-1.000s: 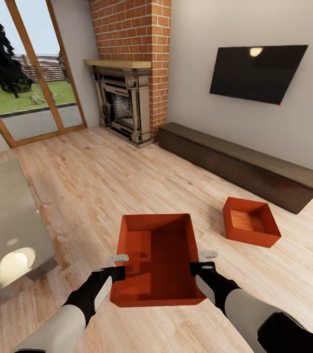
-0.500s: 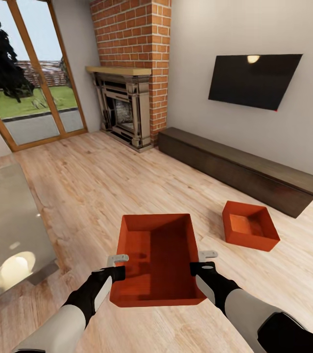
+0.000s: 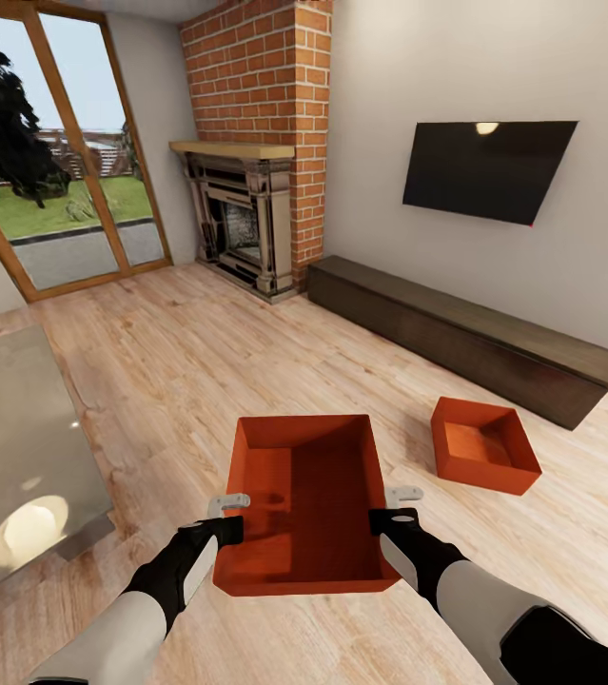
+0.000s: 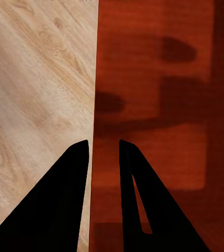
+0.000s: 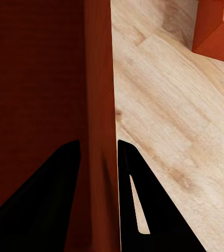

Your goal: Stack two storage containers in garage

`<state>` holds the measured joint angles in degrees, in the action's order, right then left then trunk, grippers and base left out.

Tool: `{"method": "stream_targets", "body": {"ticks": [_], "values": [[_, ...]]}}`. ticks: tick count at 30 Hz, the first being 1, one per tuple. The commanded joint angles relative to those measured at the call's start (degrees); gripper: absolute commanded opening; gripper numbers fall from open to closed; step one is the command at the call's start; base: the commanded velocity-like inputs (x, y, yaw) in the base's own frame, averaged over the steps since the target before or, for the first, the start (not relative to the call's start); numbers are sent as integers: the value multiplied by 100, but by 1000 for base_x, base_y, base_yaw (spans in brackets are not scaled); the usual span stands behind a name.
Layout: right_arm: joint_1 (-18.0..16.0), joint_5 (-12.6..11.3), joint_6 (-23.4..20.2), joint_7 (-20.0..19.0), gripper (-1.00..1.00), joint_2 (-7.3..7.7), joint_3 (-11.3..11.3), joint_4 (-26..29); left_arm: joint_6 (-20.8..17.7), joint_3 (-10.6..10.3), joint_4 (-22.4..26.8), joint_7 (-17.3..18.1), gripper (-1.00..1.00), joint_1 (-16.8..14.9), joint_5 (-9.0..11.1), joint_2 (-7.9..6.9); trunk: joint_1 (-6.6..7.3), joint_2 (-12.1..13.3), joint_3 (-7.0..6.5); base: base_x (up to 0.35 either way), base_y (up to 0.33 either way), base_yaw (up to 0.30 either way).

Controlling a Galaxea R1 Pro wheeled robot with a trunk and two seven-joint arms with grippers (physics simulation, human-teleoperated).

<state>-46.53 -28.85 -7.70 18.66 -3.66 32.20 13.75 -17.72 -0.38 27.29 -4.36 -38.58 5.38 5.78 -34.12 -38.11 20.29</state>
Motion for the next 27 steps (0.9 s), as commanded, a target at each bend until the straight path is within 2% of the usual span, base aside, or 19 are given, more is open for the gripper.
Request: {"method": "stream_targets", "body": {"ticks": [1, 27], "values": [[-6, 64, -47, 85, -100, 15, 23, 5, -47, 11, 13, -84, -100, 0, -108, -6, 21, 36, -21, 0, 0, 0], [-6, 64, -47, 85, -100, 15, 23, 5, -47, 19, 12, -92, -100, 0, -108, -6, 592, 1078, -722, 0, 0, 0]]}}
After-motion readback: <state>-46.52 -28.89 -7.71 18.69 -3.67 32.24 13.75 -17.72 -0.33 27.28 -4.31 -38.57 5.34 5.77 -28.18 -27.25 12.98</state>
